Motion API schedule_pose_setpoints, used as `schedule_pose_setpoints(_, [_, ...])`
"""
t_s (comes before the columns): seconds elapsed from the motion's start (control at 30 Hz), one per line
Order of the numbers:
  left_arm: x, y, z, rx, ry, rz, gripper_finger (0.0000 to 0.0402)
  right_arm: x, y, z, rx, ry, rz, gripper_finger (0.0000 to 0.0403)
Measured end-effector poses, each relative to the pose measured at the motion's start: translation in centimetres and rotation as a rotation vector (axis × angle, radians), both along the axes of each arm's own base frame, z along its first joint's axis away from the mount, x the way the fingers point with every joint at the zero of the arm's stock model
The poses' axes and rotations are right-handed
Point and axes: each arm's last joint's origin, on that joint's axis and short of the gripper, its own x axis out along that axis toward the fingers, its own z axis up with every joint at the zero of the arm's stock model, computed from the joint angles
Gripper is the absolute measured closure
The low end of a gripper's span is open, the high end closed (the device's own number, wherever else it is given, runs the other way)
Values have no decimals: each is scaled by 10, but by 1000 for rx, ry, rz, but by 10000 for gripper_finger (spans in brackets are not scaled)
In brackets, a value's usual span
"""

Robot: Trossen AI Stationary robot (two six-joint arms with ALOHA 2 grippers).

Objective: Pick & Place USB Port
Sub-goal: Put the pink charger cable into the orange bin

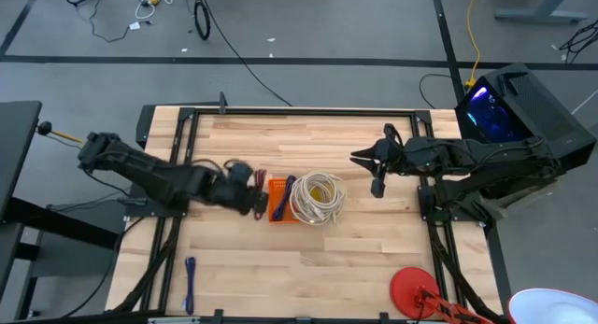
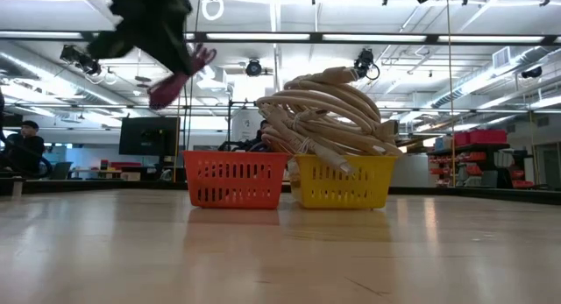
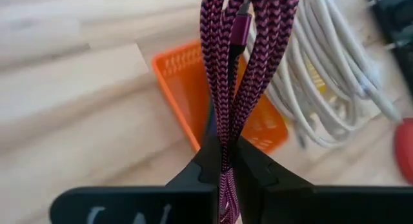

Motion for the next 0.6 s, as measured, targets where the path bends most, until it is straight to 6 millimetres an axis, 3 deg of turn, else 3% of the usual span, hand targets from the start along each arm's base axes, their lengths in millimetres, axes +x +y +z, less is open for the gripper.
schedule_pose_setpoints(0.23, [14,37,-5,50,66,-36,381,1,0,3,22,-38,-14,342])
schedule_pose_setpoints(0.4, [23,50,-5,88,49,-87,381,1,-1,3,20,-39,-34,342])
schedule_pose_setpoints(0.6, [40,59,-26,27,109,-127,381,1,-1,3,19,-37,-35,342])
